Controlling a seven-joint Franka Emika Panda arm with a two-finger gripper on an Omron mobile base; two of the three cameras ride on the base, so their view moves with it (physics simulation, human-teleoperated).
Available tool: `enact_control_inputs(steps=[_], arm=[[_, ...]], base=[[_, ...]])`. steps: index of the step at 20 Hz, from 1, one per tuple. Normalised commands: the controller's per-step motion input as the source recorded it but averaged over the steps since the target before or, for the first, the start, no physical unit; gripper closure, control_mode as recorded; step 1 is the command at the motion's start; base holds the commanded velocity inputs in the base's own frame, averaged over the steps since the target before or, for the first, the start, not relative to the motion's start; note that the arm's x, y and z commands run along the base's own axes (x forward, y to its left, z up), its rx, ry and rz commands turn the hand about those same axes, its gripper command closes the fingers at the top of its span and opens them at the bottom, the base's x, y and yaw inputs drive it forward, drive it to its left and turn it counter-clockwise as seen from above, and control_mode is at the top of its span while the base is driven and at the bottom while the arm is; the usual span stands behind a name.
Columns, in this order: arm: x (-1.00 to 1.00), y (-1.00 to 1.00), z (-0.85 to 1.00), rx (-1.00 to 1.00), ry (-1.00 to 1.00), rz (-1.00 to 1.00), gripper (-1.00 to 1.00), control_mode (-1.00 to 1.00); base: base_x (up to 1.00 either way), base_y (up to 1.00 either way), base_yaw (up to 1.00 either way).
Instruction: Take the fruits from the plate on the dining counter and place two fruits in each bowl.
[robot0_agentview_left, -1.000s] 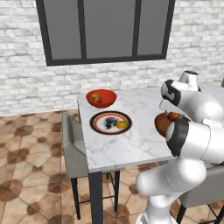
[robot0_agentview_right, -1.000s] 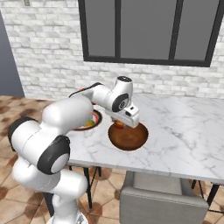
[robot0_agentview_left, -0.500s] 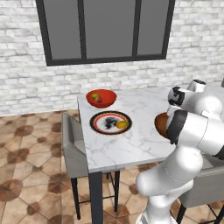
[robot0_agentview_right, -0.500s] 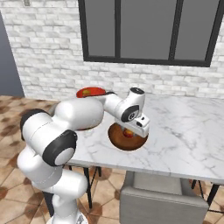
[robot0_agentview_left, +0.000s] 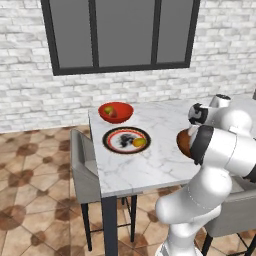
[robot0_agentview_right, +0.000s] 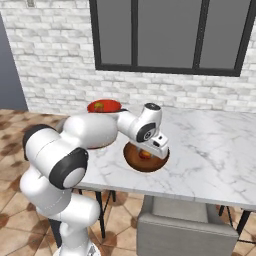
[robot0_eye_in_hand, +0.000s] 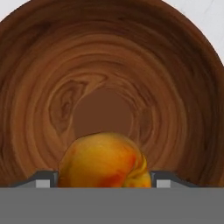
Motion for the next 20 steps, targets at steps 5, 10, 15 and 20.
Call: enact_control_inputs(steps=[5, 10, 15, 20], arm=[[0.0, 0.06, -0.31, -0.04, 0.0, 0.0, 1.0, -1.0], [0.03, 0.04, -0.14, -0.01, 0.0, 0.0, -1.0, -1.0], [0.0, 0.0, 0.02, 0.0, 0.0, 0.0, -1.0, -1.0], [0.0, 0.05, 0.33, 0.0, 0.0, -0.01, -1.0, -1.0]], base=[[0.0, 0.0, 0.0], [0.0, 0.0, 0.0], [0.0, 0.0, 0.0], [0.0, 0.0, 0.0]])
